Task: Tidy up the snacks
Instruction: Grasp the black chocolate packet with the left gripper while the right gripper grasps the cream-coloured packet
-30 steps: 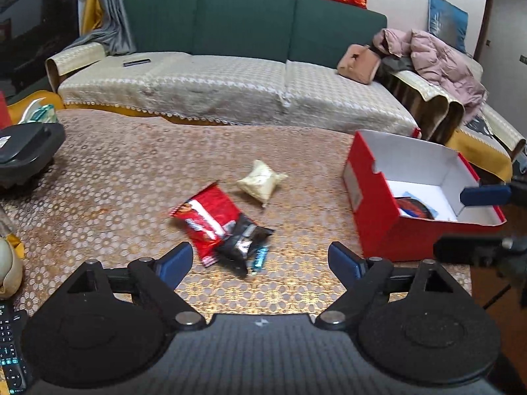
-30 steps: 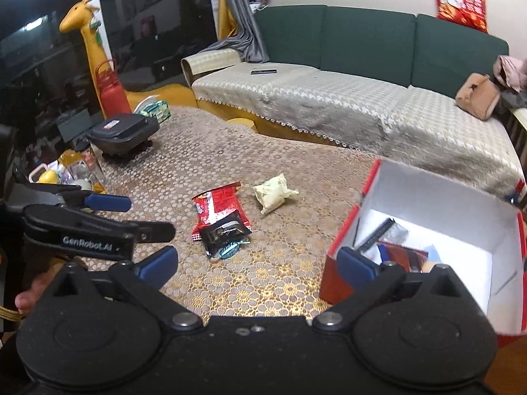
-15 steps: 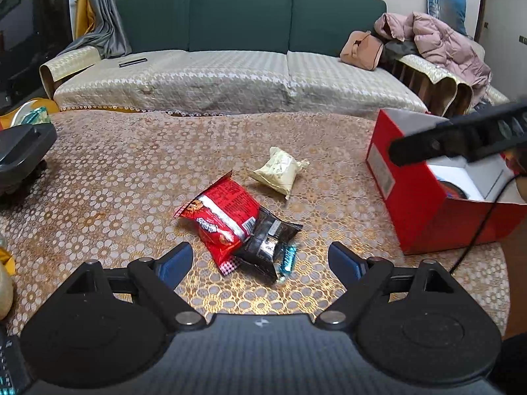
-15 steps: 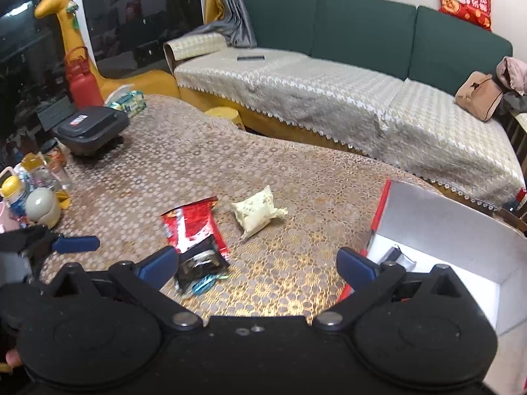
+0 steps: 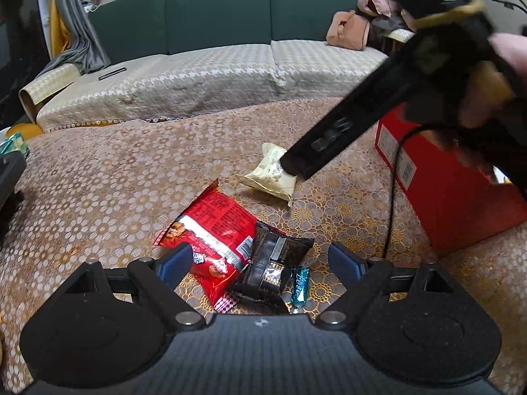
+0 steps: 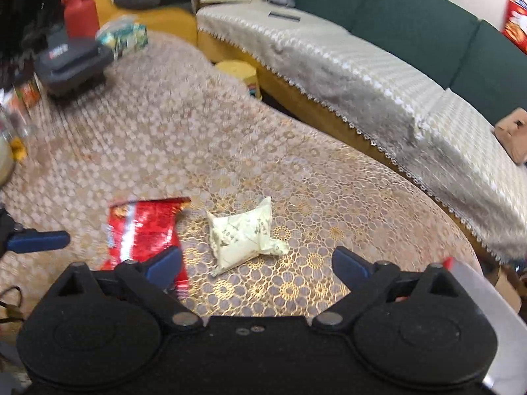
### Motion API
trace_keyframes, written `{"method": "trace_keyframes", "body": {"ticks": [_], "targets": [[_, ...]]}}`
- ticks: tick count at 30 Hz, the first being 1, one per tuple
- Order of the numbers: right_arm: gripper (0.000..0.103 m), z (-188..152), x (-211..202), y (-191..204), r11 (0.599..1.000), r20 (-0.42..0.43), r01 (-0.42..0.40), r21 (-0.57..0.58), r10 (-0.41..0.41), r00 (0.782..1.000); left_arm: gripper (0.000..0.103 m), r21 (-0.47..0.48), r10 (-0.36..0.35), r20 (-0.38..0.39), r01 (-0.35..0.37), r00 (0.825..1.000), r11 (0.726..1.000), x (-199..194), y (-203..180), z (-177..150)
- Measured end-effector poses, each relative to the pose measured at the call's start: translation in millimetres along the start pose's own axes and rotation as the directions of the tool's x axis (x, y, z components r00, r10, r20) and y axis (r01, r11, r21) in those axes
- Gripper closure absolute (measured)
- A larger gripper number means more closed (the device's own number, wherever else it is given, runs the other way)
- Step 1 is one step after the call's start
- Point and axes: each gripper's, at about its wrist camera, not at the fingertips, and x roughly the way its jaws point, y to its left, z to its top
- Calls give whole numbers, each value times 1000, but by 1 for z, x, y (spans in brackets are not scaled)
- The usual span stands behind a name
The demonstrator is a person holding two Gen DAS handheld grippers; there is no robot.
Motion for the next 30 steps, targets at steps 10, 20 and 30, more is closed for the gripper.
{"method": "trace_keyframes", "body": {"ticks": [10, 20, 30], "targets": [[16, 9, 61, 9, 996, -79, -7, -93, 0, 997, 35, 64, -19, -48, 22, 999, 998, 32, -4, -1], [37, 6, 77, 15, 994, -65, -31, -108, 24, 998, 65, 107, -17, -50, 23, 999, 994, 41, -10, -5], [49, -1, 65, 9, 1000, -37, -7, -21, 6, 999, 74, 66, -10, -45, 13, 999, 998, 36, -7, -4]]}}
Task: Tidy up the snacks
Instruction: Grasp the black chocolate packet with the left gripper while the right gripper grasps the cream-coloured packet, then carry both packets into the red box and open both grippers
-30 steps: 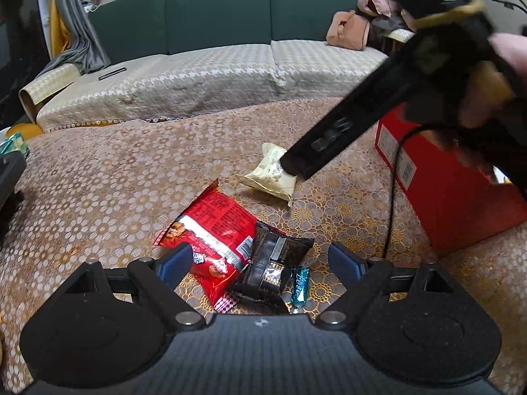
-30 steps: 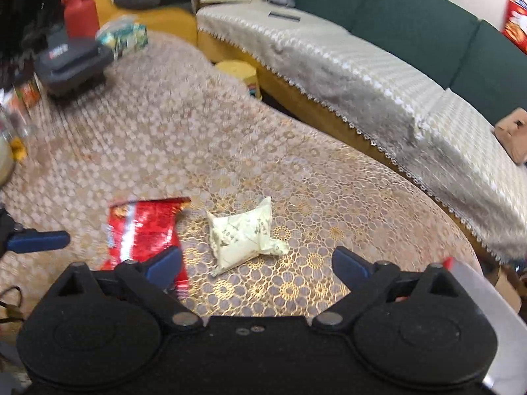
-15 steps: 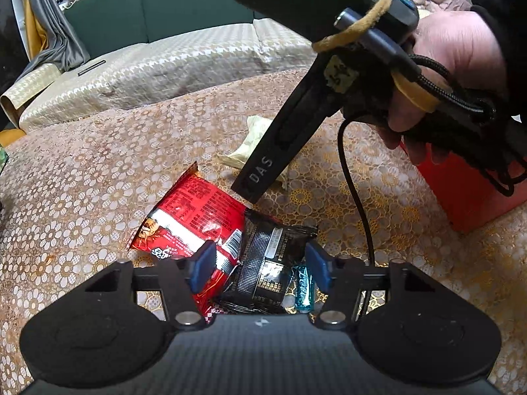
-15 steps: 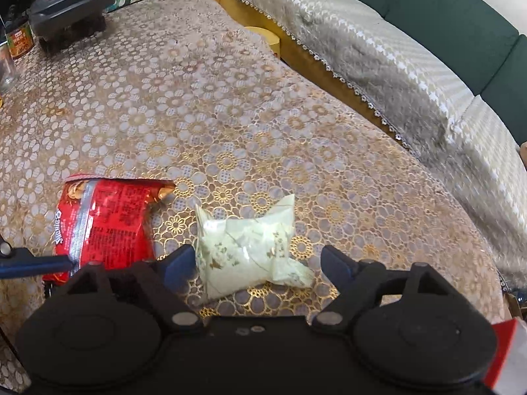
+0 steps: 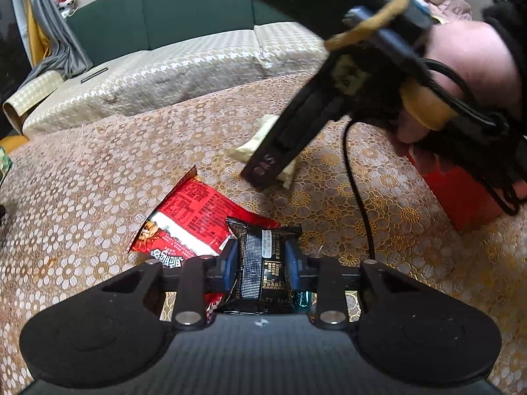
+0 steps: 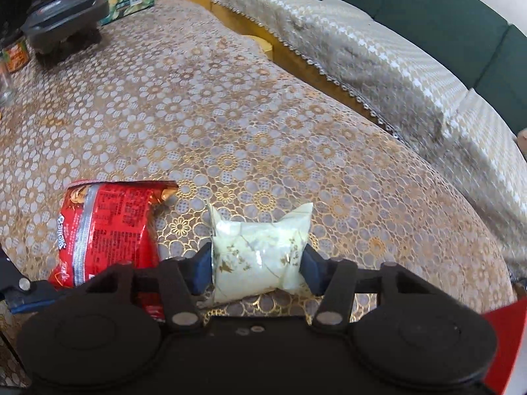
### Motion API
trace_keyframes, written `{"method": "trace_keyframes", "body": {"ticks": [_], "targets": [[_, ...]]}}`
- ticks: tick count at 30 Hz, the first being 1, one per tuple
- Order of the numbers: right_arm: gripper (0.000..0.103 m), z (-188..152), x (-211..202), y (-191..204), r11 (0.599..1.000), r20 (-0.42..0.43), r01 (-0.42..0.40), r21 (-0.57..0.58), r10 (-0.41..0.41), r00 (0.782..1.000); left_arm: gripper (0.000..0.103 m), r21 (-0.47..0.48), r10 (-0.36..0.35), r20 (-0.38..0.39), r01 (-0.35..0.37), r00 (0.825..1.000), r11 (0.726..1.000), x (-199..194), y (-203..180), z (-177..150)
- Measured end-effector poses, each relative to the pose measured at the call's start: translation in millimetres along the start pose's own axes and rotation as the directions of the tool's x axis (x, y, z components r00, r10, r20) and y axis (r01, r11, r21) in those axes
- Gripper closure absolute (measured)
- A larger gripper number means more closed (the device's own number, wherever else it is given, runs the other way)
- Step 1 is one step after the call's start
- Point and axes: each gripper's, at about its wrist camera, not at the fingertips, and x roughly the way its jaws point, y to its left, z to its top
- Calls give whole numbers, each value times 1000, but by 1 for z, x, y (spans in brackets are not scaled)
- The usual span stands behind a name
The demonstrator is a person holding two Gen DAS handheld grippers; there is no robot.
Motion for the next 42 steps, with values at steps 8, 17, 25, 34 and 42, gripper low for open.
{"method": "trace_keyframes", "body": {"ticks": [8, 17, 25, 34, 42], "targets": [[50, -14, -36, -3, 998, 33, -5, 60, 3, 999, 76, -77, 4, -4, -4, 1000, 997, -21, 8, -4], [50, -37, -100, 0, 992, 96, -38, 118, 27, 995, 77, -149, 6, 13, -4, 1000, 989, -58, 11, -8], [50, -71, -166, -4, 981, 163, -57, 188, 26, 986, 77, -180, -11, 50, 20, 999, 983, -103, -1, -4], [50, -119, -226, -26, 970, 199, -11, 242, -39, 979, 77, -143, -42, 106, 57, 993, 988, -141, -43, 21], [50, -161, -255, -69, 947, 206, 48, 316, -118, 971, 77, -85, -88, 117, 98, 989, 992, -145, -96, 57]]}}
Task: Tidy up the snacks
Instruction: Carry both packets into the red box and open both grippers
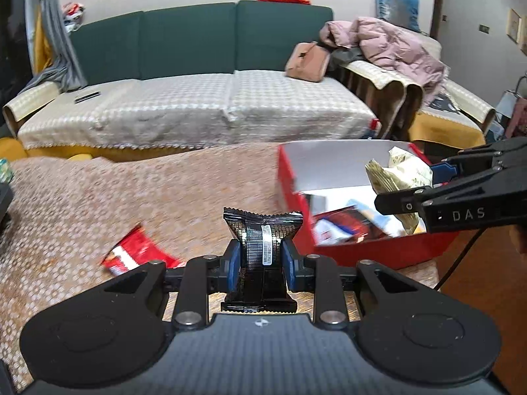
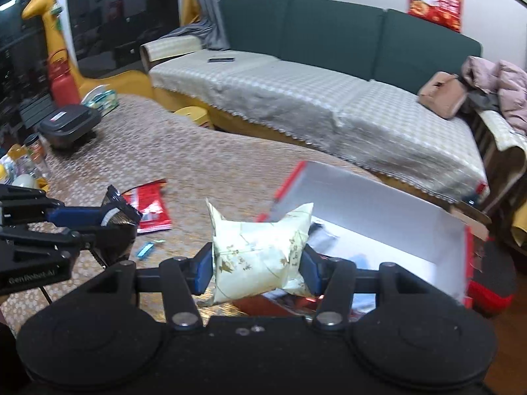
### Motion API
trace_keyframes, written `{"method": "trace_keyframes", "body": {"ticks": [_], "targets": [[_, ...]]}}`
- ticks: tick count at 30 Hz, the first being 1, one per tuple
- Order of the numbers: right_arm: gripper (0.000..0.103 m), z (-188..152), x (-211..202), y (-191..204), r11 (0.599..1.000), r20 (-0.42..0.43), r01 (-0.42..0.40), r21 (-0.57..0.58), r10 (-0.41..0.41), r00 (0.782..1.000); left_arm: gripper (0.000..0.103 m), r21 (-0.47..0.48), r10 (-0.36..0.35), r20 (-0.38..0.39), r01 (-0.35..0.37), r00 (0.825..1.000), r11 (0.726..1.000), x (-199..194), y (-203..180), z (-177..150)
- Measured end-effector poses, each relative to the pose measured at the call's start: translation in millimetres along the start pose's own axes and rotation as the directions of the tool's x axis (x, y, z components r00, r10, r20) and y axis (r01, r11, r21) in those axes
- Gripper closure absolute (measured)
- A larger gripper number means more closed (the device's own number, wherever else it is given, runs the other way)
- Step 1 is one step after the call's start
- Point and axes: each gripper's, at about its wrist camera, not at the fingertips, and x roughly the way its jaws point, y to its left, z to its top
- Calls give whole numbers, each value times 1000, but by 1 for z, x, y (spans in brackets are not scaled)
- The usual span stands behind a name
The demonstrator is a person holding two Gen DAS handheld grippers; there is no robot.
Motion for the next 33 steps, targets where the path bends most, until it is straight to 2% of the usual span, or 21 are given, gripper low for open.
{"method": "trace_keyframes", "body": {"ticks": [8, 15, 23, 28, 33], "targets": [[50, -19, -2, -64, 993, -14, 96, 65, -95, 995, 77, 40, -34, -41, 35, 999, 999, 33, -51, 31], [50, -32, 14, -102, 986, -58, 145, 84, -141, 988, 77, 92, -40, -86, 48, 996, 995, 70, -91, 47], [50, -44, 39, -107, 989, -108, 137, 57, -131, 986, 77, 148, -10, -141, 31, 990, 989, 112, -117, 53], [50, -50, 55, -108, 988, -151, 143, 58, -133, 980, 77, 168, 13, -191, 20, 981, 986, 132, -121, 48], [50, -53, 60, -107, 990, -170, 129, 59, -117, 979, 77, 172, 7, -219, 32, 976, 985, 138, -120, 42]]}}
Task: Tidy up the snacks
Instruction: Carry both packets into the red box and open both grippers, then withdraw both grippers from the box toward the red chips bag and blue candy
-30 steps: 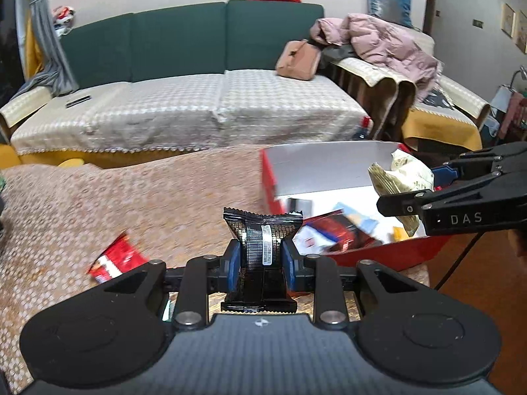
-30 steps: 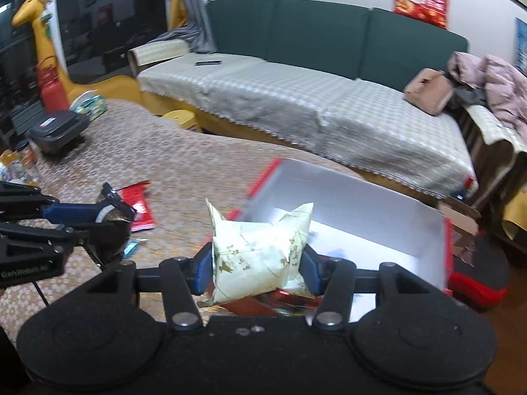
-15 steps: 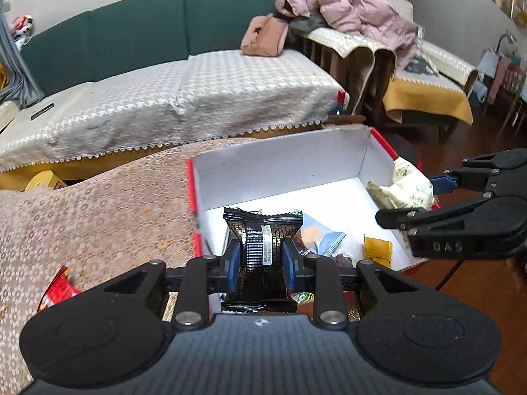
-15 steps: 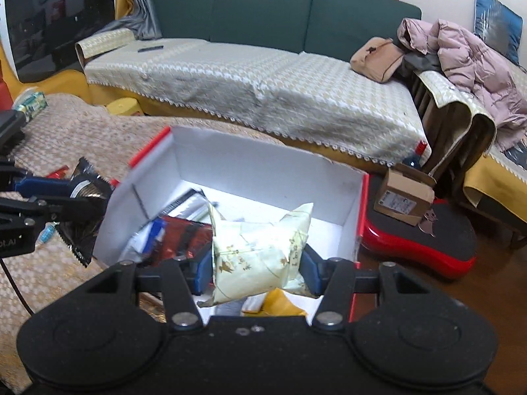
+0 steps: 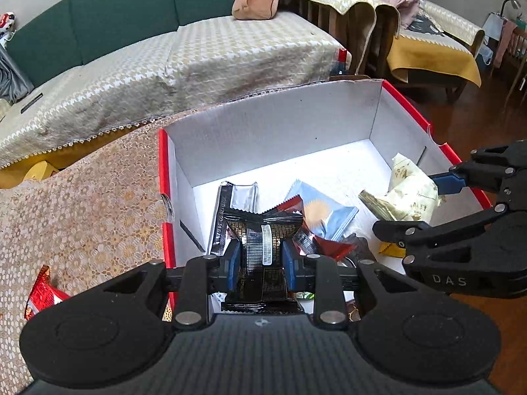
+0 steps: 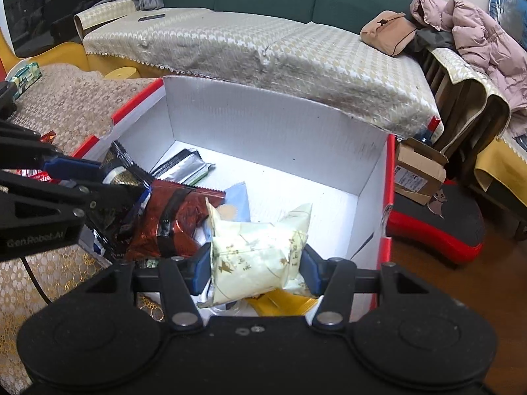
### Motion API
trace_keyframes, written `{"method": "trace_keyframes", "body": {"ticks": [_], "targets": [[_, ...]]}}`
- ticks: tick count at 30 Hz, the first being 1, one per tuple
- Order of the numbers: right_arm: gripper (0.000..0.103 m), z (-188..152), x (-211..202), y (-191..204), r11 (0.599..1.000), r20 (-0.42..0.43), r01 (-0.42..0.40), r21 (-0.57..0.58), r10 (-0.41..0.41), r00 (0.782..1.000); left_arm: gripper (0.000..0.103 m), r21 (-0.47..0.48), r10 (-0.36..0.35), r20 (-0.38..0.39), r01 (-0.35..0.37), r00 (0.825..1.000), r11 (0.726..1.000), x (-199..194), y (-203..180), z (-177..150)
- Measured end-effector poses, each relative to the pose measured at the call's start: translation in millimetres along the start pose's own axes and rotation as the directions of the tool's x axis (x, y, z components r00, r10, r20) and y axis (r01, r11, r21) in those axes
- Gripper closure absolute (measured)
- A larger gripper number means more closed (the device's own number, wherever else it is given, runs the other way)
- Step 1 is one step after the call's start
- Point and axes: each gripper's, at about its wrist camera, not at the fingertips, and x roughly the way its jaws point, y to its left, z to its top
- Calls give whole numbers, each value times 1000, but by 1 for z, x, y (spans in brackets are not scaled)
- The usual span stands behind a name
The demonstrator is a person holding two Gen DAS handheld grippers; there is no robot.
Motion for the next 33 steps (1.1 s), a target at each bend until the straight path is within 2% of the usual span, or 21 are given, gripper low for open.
{"method": "trace_keyframes", "body": {"ticks": [10, 12, 13, 14, 19, 21, 25, 28, 30, 33], "targets": [[40, -2, -9, 0, 1000, 16, -25, 9, 25, 1000, 74, -34, -22, -13, 21, 1000, 999, -10, 5, -4], [31, -3, -14, -1, 1000, 26, -22, 17, 21, 999, 67, -43, -30, -3, 30, 1000, 999, -16, 7, -5], [20, -4, -18, -2, 999, 34, -25, 21, 25, 999, 63, -47, -31, 3, 31, 1000, 998, -19, 9, -5], [15, -4, -23, -3, 999, 46, -30, 27, 29, 999, 56, -51, -31, 11, 31, 999, 998, -23, 9, -6], [14, -7, -45, -5, 998, 85, -40, 50, 36, 996, 50, -72, -39, 39, 41, 998, 997, -43, 14, -11], [12, -8, -53, -3, 997, 100, -47, 56, 41, 994, 40, -82, -35, 58, 40, 998, 996, -53, 17, -15], [9, -11, -73, 5, 996, 133, -63, 55, 56, 990, 38, -104, -34, 83, 43, 996, 994, -72, 23, -24], [1, -15, -87, 14, 996, 158, -78, 51, 69, 985, 34, -108, -25, 105, 37, 994, 993, -87, 26, -33], [1, -18, -96, 22, 995, 173, -86, 44, 77, 982, 28, -112, -18, 124, 32, 992, 993, -97, 28, -40], [1, -21, -108, 36, 996, 185, -87, 30, 80, 980, 24, -124, -10, 149, 29, 989, 992, -110, 33, -51]]}}
